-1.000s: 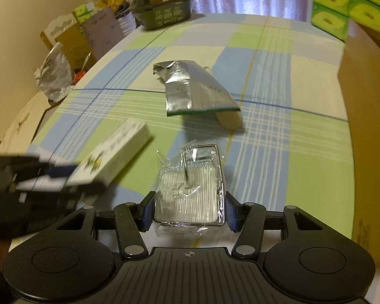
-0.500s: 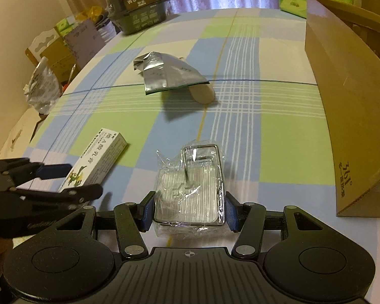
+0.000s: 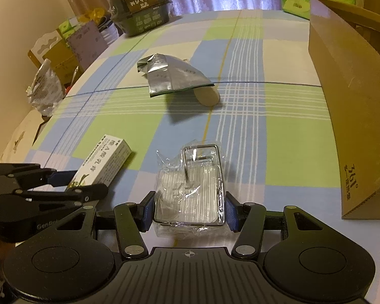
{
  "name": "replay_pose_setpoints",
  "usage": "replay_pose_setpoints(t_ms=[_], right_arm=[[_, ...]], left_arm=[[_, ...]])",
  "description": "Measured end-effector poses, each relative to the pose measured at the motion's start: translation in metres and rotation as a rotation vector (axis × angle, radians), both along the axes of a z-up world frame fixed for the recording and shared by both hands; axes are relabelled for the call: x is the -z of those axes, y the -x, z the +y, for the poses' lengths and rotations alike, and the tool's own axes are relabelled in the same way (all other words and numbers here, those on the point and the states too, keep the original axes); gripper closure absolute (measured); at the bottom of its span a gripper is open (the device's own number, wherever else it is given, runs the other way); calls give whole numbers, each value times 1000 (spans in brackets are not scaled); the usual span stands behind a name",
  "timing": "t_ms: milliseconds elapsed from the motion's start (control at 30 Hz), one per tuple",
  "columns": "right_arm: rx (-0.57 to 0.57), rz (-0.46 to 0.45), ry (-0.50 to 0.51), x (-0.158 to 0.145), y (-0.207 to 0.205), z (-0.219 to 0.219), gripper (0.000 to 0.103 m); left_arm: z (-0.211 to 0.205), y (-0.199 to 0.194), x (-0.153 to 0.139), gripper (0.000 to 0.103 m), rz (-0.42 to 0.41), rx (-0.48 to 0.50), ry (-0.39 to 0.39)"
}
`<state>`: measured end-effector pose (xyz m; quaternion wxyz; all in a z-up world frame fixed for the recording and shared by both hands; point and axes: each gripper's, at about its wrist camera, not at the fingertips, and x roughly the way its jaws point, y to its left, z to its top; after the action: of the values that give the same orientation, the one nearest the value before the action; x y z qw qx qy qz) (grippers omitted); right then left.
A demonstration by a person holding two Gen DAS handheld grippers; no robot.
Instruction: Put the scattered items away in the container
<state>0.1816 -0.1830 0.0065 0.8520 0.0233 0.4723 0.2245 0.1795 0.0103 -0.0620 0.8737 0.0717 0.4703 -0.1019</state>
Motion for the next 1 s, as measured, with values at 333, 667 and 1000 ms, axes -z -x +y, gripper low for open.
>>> replay_pose_setpoints(t_ms=[333, 667, 1000], right_arm=[[16, -12, -15, -4, 3, -1, 47], [45, -54, -41, -14, 12, -11, 47], [66, -109, -71, -32, 31, -23, 47]], left_arm=[[-3, 16, -13, 70, -16, 3, 32], [-6, 30, -24, 70, -25, -8, 56], [-13, 48, -47, 70, -56, 2, 53]])
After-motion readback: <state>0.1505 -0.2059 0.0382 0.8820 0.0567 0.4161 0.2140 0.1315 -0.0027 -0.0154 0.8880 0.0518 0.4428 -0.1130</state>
